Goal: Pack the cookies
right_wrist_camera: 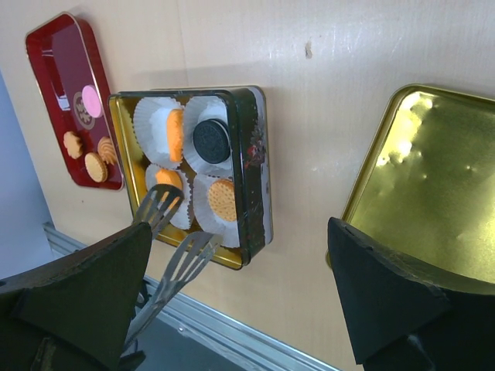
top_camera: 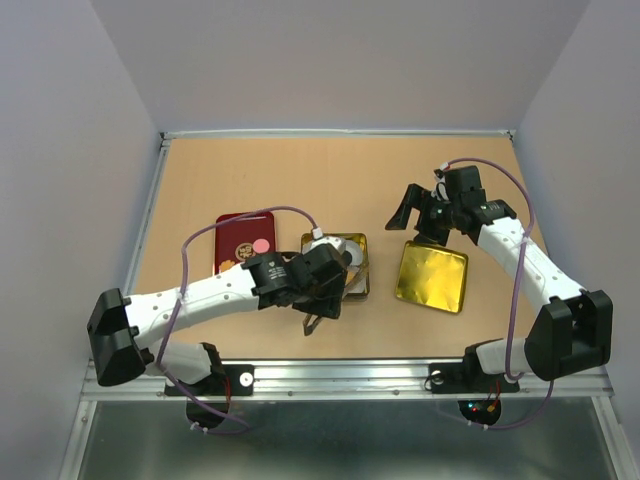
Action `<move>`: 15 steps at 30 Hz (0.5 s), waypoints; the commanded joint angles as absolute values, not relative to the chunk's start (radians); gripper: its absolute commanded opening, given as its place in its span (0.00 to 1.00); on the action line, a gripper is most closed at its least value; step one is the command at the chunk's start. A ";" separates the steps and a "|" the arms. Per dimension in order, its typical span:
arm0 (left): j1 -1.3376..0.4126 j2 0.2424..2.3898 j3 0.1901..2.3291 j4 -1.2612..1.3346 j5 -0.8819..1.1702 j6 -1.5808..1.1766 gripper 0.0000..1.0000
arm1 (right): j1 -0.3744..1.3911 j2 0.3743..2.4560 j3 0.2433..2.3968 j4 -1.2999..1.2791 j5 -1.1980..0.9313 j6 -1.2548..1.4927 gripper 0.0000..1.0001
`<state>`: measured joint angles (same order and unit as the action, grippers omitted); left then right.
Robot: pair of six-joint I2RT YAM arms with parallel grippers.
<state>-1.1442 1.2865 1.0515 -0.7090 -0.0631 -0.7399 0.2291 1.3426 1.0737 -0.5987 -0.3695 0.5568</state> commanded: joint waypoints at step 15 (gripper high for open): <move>-0.657 1.288 1.353 -0.767 -0.187 -0.440 0.64 | 0.224 1.339 1.078 -0.588 -0.353 0.525 1.00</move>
<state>-0.7593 1.2411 1.3087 -0.8307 -0.1474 -0.5552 0.2291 1.3430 1.0733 -0.5987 -0.3603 0.5453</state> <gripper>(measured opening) 0.637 0.998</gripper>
